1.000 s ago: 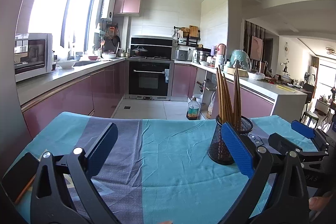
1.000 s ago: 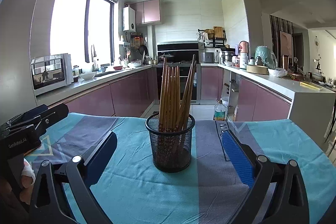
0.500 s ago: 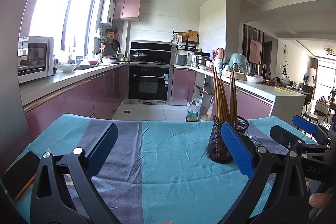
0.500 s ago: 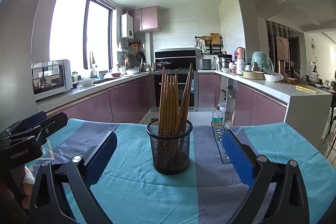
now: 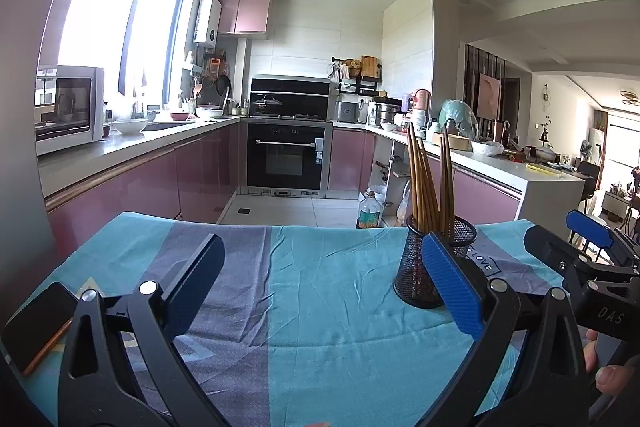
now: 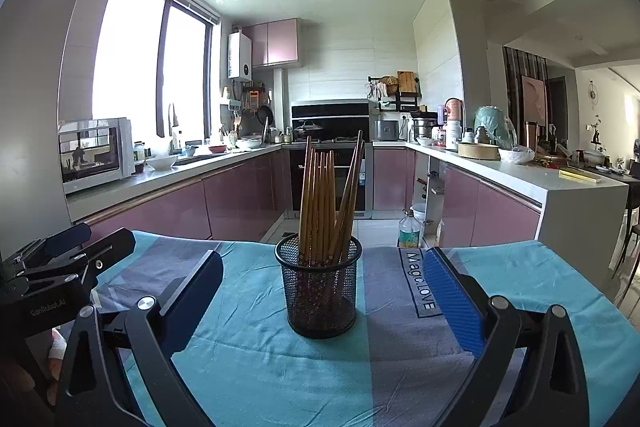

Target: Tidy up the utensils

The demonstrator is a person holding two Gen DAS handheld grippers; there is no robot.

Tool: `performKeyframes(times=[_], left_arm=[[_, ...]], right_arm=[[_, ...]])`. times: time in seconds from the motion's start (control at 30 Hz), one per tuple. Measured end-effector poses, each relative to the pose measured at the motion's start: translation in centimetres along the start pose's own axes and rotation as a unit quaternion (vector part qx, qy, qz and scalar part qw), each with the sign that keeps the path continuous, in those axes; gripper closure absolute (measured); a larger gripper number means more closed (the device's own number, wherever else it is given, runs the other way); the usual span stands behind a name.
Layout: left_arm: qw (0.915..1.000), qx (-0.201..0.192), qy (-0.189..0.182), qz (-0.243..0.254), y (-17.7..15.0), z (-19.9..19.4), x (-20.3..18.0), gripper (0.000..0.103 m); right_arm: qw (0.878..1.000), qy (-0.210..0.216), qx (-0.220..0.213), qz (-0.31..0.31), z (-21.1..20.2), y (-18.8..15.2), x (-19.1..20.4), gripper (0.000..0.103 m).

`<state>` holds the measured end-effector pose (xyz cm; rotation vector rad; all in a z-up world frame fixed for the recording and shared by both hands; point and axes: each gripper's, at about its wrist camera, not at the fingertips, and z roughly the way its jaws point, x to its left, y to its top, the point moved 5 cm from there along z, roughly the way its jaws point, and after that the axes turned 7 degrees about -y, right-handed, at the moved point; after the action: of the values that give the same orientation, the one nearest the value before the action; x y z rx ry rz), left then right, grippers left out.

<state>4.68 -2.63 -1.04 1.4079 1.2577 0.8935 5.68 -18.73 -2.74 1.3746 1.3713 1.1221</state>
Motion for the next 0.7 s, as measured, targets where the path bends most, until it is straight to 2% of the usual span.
performKeyframes(times=[0.7], left_arm=[[1.0,0.007,0.001,0.0,-0.66,0.63,-0.27,0.006]], right_arm=[[1.0,-0.02,-0.003,-0.008,-0.23,0.17,0.13,0.006]])
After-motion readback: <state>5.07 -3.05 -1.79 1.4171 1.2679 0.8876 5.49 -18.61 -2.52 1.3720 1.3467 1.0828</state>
